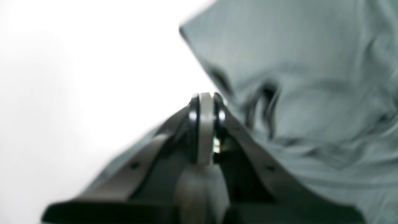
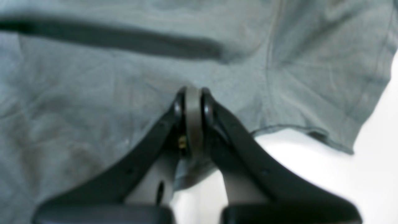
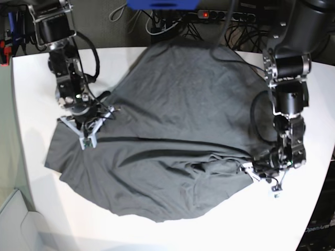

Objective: Layout the t-shirt on the table in an organized manner, then fold the t-shirt properly

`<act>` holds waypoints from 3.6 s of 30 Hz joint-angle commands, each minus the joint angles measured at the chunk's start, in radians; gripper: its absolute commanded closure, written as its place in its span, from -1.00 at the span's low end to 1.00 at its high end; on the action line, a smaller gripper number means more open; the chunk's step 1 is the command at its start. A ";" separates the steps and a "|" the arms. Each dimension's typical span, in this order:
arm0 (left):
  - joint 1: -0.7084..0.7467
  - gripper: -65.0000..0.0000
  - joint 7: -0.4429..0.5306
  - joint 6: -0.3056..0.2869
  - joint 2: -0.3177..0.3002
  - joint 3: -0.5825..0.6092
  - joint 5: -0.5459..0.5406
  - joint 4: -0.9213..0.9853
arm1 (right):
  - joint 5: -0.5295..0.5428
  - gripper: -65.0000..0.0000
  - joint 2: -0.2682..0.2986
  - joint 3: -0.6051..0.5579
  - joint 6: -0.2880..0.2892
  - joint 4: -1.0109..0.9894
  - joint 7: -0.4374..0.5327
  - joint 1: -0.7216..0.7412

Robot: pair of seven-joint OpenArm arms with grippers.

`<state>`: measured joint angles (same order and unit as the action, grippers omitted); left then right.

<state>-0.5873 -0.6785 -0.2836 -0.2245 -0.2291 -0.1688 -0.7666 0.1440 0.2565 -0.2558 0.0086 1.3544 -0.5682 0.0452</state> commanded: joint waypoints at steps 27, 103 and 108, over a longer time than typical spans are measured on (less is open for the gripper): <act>0.524 0.99 -0.482 -0.004 0.050 -0.045 -0.008 -0.749 | 0.039 1.00 -0.116 -0.216 0.040 0.201 -0.158 -0.008; 0.402 0.99 -0.337 -0.009 0.144 -0.252 -0.007 -0.580 | 0.039 1.00 -0.214 0.020 -0.170 -0.376 -0.023 0.115; 0.418 0.99 -0.335 -0.009 0.107 -0.252 -0.007 -0.580 | 0.039 1.00 -0.263 -0.076 -0.170 -0.197 -0.097 0.028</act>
<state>-0.1574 -1.0199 -0.2882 -0.1108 -0.4824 -0.1677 -1.3304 0.0818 0.0044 -0.3222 -0.2123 1.1950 -0.4332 0.1173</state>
